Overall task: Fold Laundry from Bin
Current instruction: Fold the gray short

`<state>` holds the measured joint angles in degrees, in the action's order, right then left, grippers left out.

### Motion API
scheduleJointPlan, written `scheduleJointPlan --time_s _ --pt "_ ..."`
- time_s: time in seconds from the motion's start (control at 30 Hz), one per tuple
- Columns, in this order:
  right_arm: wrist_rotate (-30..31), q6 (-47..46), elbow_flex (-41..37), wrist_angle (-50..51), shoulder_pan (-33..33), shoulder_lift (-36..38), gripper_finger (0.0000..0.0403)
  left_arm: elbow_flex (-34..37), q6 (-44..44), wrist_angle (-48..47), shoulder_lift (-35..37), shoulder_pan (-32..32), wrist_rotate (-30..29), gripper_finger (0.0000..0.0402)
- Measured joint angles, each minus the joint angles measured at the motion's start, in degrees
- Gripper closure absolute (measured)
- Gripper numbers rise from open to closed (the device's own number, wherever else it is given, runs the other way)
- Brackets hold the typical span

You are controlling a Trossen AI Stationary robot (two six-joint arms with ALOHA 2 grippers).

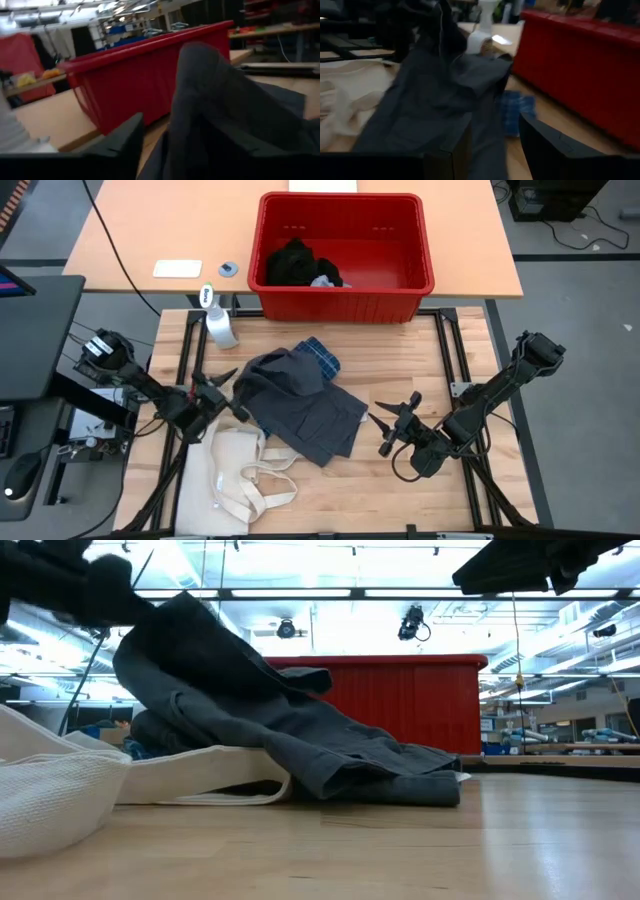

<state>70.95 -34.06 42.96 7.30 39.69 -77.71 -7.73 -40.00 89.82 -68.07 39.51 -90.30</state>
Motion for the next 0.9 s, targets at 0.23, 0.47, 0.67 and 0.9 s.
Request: scheduleJointPlan --time_s 0.23,0.47,0.67,0.9 --pt "-17.29 -5.12 -1.80 -0.03 -6.57 -0.74 0.0235 -11.88 -15.68 -0.42 0.00 1.57 0.18 0.0113" --pt "-28.56 5.82 -2.01 -0.03 -13.12 -1.95 0.0235 -21.74 -0.84 -33.13 -0.76 2.27 0.78 0.0112" --pt "-30.59 5.76 -1.97 -3.06 -11.25 -2.74 0.0235 -27.29 31.76 -63.33 -4.37 -0.53 25.08 0.0111" --pt "-32.09 5.66 -1.97 -7.01 -10.74 -6.87 0.0235 -38.17 41.57 -85.83 -13.89 -8.82 51.91 0.0111"
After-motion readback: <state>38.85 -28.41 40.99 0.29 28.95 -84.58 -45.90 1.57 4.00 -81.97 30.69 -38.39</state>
